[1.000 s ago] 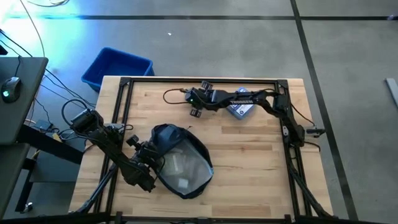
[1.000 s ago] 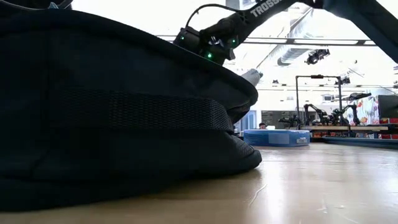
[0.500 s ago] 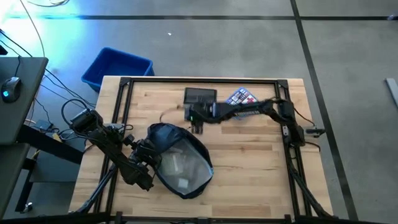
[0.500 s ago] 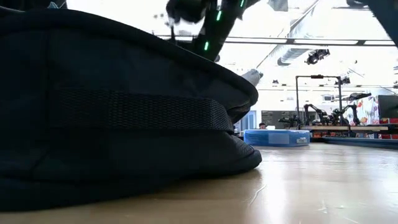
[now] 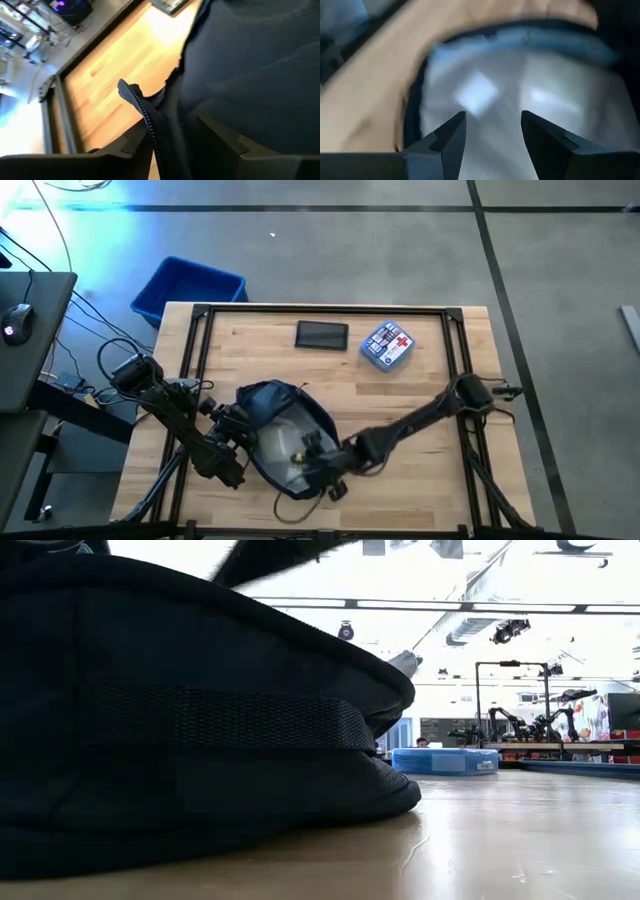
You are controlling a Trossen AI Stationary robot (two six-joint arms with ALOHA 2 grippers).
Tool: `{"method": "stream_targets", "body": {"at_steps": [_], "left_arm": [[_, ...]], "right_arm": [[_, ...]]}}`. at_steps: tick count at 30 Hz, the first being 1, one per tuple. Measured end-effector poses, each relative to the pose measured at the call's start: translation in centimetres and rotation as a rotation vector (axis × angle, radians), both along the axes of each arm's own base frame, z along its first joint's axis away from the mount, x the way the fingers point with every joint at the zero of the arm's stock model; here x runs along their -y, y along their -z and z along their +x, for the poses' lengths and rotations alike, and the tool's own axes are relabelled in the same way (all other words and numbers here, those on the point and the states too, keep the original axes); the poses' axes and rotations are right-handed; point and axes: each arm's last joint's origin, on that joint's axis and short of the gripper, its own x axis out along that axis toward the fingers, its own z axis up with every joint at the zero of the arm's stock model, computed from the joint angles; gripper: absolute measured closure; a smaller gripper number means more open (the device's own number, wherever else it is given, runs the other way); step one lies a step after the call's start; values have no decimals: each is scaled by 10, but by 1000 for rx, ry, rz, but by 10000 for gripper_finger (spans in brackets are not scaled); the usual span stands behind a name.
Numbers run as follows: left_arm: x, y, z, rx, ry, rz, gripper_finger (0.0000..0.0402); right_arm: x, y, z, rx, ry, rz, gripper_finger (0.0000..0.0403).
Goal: Unpack backpack
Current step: Remove the transparent zip bag from the black backpack
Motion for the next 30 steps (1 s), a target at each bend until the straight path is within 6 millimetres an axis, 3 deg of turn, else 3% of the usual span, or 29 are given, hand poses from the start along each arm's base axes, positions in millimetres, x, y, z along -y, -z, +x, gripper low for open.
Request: {"method": "stream_targets", "body": {"at_steps": [4,10,14,24,30], "left_arm": [[2,2,3,3,24,-16,270],[4,3,4,17,31,-35,270],[4,3,5,20,31,-39,270],[4,4,5,3,33,-46,270],[5,5,5,0,34,-45,270]], "right_arm": [[-16,8,7,78,6,80,229],[-11,25,17,34,118,223,229],[-14,36,19,-31,98,329,229],[-20,35,19,-113,-8,503,229],[-20,35,19,-113,-80,484,229]]}}
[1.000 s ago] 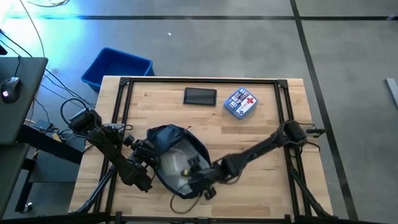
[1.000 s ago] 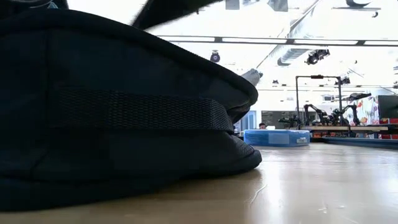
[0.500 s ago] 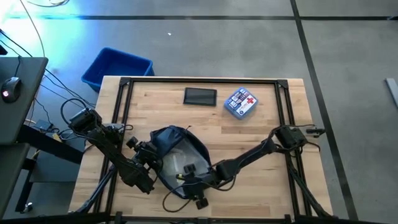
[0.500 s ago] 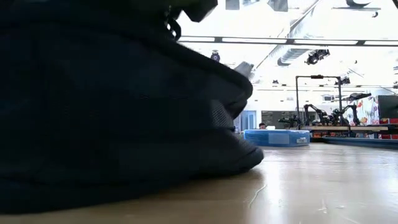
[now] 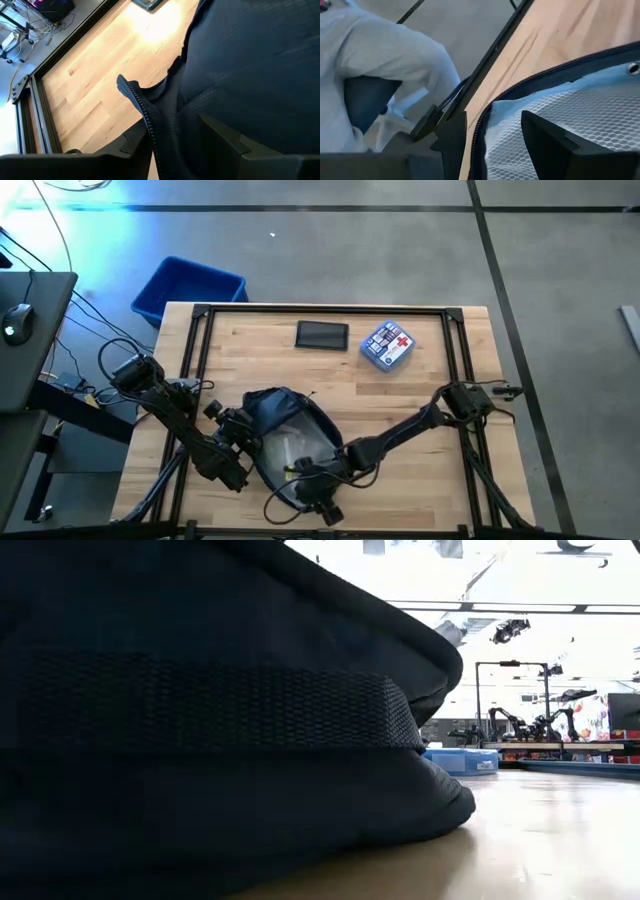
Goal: Unpack backpack
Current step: Remove the transparent zip bag from the black backpack
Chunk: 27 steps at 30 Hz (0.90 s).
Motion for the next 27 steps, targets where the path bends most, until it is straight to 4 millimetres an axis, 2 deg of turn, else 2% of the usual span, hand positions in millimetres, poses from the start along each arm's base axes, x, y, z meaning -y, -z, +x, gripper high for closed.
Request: {"method": "stream_targets", "body": {"at_steps": [6,15,21,27], "left_arm": [[0,0,0,-1,1,1,270],[-1,0,1,0,-5,0,270],[-1,0,1,2,-5,-2,271],[-1,0,1,5,-5,-5,271]], "right_arm": [[0,9,-2,40,65,-178,229],[-4,1,3,32,187,6,229],[-4,1,3,-3,248,44,229],[-4,12,6,-38,284,72,229]]}}
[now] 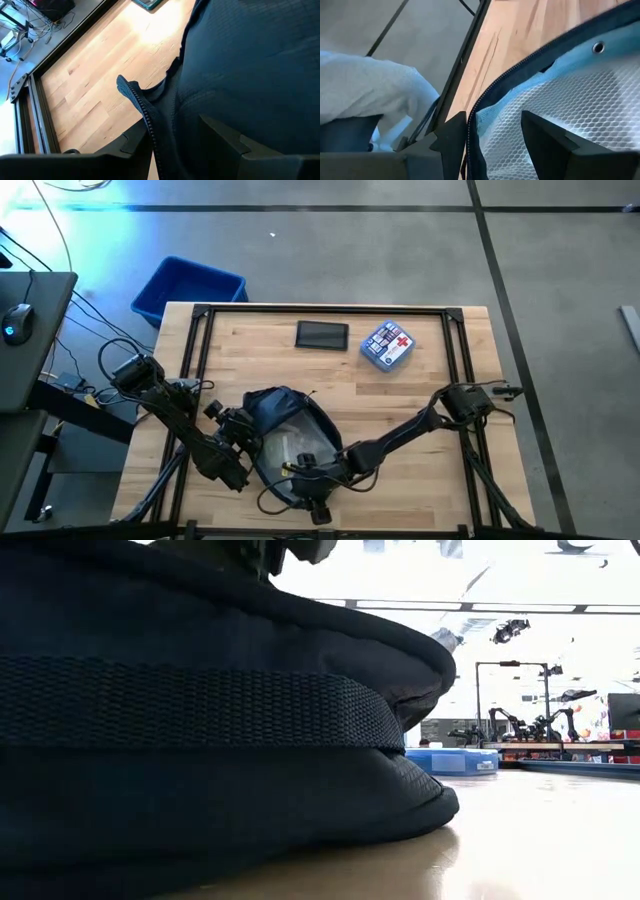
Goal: Unpack backpack
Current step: Remove the transparent zip bag from the black backpack
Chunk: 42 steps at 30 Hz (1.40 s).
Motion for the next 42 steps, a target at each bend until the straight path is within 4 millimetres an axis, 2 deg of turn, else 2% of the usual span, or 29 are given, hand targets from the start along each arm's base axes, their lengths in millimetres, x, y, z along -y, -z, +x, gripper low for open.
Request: {"method": "stream_targets", "body": {"at_steps": [5,8,11,13,22,30,34,42], "left_arm": [[0,0,0,0,0,0,271],[0,0,0,3,0,-3,271],[0,0,0,2,0,-2,271],[0,0,0,-4,8,-2,271],[0,2,0,-11,16,0,271],[-5,17,-6,-34,1,-19,271],[-5,19,-7,-44,-11,-30,271],[-5,19,-6,-37,-11,-37,271]], "right_arm": [[1,6,3,-11,29,21,253],[3,5,4,-1,45,24,299],[5,5,6,3,51,26,366],[7,5,7,5,53,26,391],[13,-4,11,51,66,46,399],[24,-30,10,107,83,14,398],[30,-25,12,68,97,24,377],[34,1,17,-4,124,16,295]]}}
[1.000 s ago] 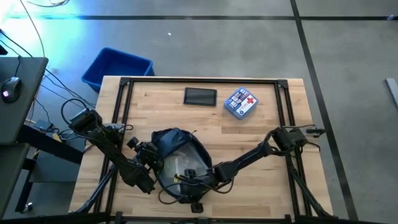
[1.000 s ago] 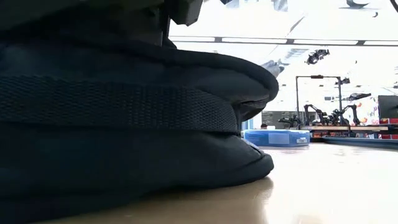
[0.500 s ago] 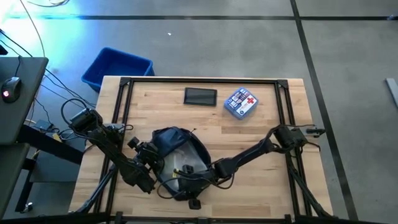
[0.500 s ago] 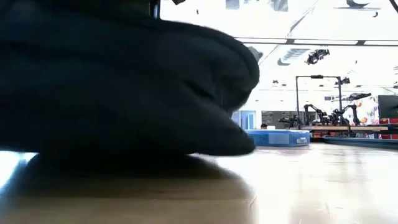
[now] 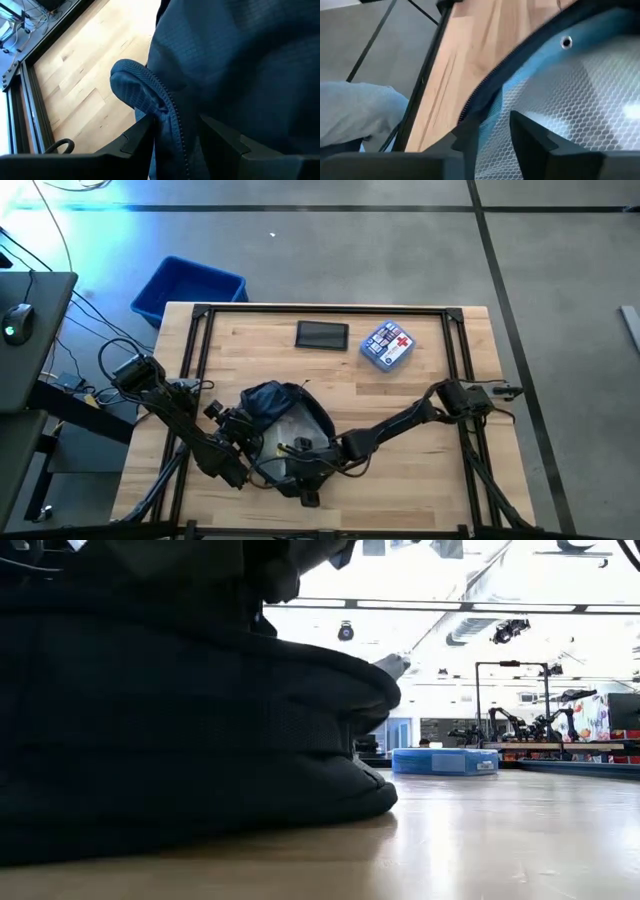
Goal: Unpack backpack
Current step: Remove the transparent zip bag from the black backpack
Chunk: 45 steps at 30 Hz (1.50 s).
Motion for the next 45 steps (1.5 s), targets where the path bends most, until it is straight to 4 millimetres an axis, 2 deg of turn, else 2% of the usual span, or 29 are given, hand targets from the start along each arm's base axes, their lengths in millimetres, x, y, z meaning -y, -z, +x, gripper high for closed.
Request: {"method": "stream_targets", "body": {"at_steps": [5,12,15,19,24,28,37,41,45], "left_arm": [[0,0,0,2,0,-2,271],[0,0,0,3,-1,-3,271],[0,0,0,3,-1,-3,271],[0,0,0,3,-1,-4,270],[0,0,0,3,-2,-4,270],[0,0,0,3,-2,-4,270],[0,0,0,0,2,-2,270],[0,0,0,0,2,-3,270],[0,0,1,1,3,-4,270]], "right_arm": [[0,6,-1,-28,-2,-15,280],[1,8,-2,-50,-3,-26,293],[1,8,-2,-42,16,-43,318],[2,8,-2,-20,40,-99,388],[4,5,-3,-1,90,-177,401],[6,-19,-13,27,161,-296,402],[12,-93,-43,199,411,-756,403],[15,-116,-51,242,509,-952,403],[19,-135,-58,256,550,-1054,403]]}}
